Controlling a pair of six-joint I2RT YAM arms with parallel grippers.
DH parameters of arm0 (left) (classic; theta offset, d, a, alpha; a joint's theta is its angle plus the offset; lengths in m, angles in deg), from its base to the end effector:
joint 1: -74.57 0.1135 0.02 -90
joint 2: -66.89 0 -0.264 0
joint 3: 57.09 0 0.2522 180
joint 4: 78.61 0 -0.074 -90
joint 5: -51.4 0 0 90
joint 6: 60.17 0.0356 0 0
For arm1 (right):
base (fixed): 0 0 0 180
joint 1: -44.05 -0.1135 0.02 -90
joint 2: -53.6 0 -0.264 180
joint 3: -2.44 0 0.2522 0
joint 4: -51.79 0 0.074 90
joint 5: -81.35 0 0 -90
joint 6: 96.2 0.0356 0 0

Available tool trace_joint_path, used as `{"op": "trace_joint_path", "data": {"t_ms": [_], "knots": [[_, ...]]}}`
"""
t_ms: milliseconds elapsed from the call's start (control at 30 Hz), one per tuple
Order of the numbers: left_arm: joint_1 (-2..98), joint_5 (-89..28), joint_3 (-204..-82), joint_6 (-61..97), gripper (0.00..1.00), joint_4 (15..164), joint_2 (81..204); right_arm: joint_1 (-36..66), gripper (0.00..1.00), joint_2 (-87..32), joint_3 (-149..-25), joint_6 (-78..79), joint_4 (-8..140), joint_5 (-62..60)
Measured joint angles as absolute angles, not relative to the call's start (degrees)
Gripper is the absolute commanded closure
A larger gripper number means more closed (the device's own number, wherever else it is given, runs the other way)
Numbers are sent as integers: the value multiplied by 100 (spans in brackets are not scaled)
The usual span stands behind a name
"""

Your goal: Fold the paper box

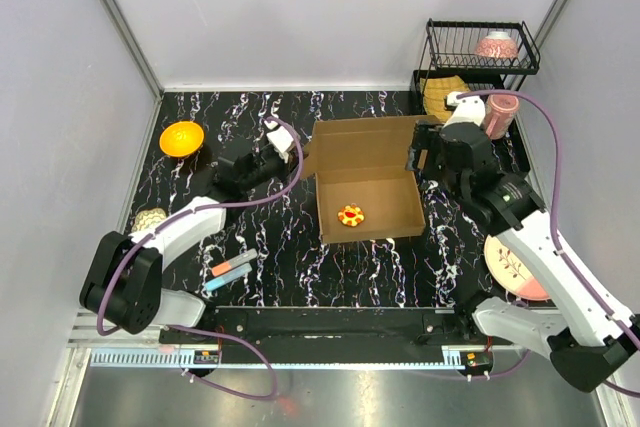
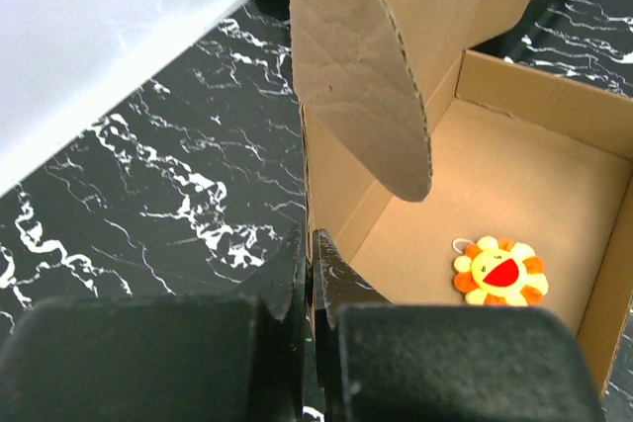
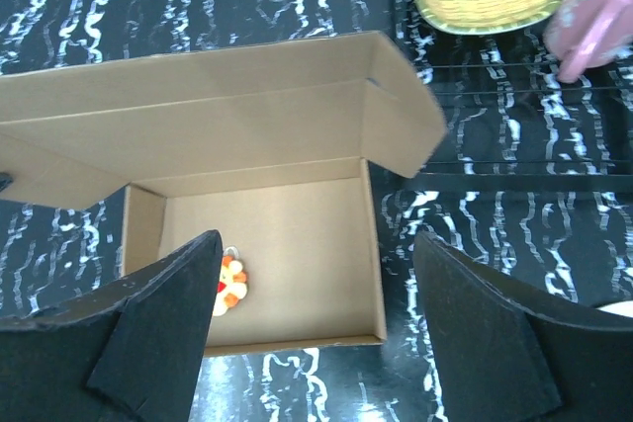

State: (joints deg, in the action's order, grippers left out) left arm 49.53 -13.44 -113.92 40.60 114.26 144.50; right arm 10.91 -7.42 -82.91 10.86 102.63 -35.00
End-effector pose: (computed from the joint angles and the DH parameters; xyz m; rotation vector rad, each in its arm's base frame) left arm 0.2693 -0.1425 0.2673 0.8348 1.5122 -0.5588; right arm 0.1901 0.1052 0.4011 0.0070 1.9836 0.0991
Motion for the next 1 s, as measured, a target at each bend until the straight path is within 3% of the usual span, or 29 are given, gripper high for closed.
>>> {"op": "trace_joint_path", "data": {"t_ms": [200,500,800,1000], "knots": [[4993,-1309,-11440,4060,100,11046,14447,1209,5,-755,-8003,904,10397,-3804],[5058,-1289,-11466,4235,100,10689,14279,1569,7,-497,-6377,314,9319,-3937],[5119,-1245,-11650,4383,100,10290,14238,1862,9,82,-4451,-851,6220,-3766],[5189,-1215,-11790,4455,100,9992,14235,2319,9,-361,-4246,-1100,5094,-3137]]}}
